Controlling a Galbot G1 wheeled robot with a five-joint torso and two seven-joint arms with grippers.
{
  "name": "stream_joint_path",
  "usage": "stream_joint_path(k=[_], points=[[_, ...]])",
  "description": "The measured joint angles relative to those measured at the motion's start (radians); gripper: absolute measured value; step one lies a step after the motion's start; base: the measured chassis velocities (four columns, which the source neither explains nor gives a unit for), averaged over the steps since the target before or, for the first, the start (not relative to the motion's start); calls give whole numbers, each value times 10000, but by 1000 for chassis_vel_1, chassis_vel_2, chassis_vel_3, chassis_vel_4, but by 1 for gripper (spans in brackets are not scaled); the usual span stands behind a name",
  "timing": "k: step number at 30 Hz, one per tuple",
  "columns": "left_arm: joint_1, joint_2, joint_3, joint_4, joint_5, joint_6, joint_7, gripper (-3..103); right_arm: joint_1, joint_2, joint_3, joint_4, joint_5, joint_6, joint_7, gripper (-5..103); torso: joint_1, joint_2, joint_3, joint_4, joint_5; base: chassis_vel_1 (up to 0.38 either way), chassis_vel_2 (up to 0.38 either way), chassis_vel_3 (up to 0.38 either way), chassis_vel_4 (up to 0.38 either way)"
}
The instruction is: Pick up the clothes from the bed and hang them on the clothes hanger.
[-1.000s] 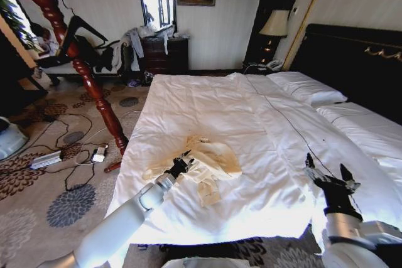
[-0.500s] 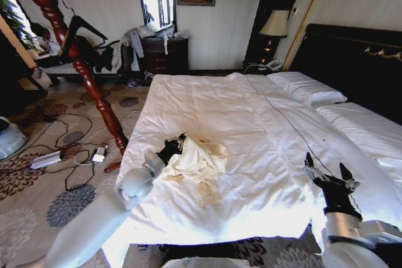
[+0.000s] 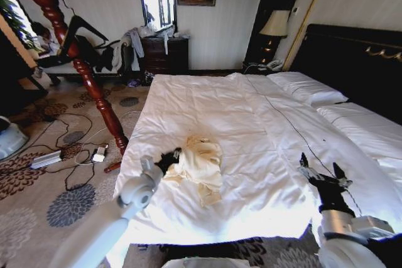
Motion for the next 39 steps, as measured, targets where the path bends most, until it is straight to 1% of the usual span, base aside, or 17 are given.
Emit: stream_joint_path(k=[2,5,7,8,10,13,16,18,21,23,24,28,31,32,35,36,39], points=[[-189,-640,66,719,-11,-58,-162,0,72,-43,-98,-100,9,-2,19,100,0,0,0,1,0,0,0,0,0],[-308,-791,68,890,-5,-91,-278,-3,78,-40,-142,-111,9,-4,24,100,0,0,0,2,-1,0,0,0,0],[-425,-815,61,885,87,-155,-318,8,73,-61,-152,-111,10,-4,25,100,0,0,0,2,0,0,0,0,0],[-425,-815,61,885,87,-155,-318,8,73,-61,-152,-111,10,-4,25,100,0,0,0,2,0,0,0,0,0],[-583,-696,22,636,545,-350,-171,13,64,-139,-141,-111,29,-4,40,100,0,0,0,2,-1,0,0,0,0],[-652,-291,-5,235,1658,-696,528,30,61,-203,-122,-97,75,-1,66,100,1,0,0,1,-1,0,0,0,0],[-516,16,-1,76,2464,-767,843,36,60,-207,-125,-87,78,0,73,100,1,0,-1,2,0,0,0,0,0],[-221,258,-10,5,2986,-566,938,46,61,-184,-134,-63,78,0,75,100,1,0,0,5,-1,0,0,0,0],[16,334,-66,-23,2877,-180,769,57,28,-163,-135,-42,73,1,80,100,1,0,0,6,-2,0,0,0,0],[81,326,-105,-32,2661,-18,632,57,12,-156,-135,-35,65,3,85,100,1,0,-1,4,-3,0,0,0,0],[137,296,-168,-72,2369,151,466,68,-8,-139,-131,-24,58,4,89,100,1,-1,0,3,-3,0,0,0,0],[376,359,-280,-467,2103,377,349,79,-59,-55,-116,32,24,4,97,100,2,-1,0,0,-2,0,0,0,0],[1004,783,-391,-997,3284,430,357,94,-103,98,-106,94,-19,6,100,100,1,-1,-1,1,-2,0,0,0,0],[1004,783,-391,-997,3284,430,357,94,-103,98,-106,94,-19,6,100,100,1,-1,-1,1,-2,0,0,0,0],[2035,1437,-566,-1233,5570,-41,779,100,-148,228,-102,141,-95,18,100,100,1,-1,-1,4,-1,0,0,0,0],[2035,1437,-566,-1233,5570,-41,779,100,-148,228,-102,141,-95,18,100,100,1,-1,-1,4,-1,0,0,0,0],[2808,1560,-644,-1011,7752,-893,993,100,-157,401,-128,178,-199,24,100,100,0,-1,-1,4,-2,0,0,0,0]])
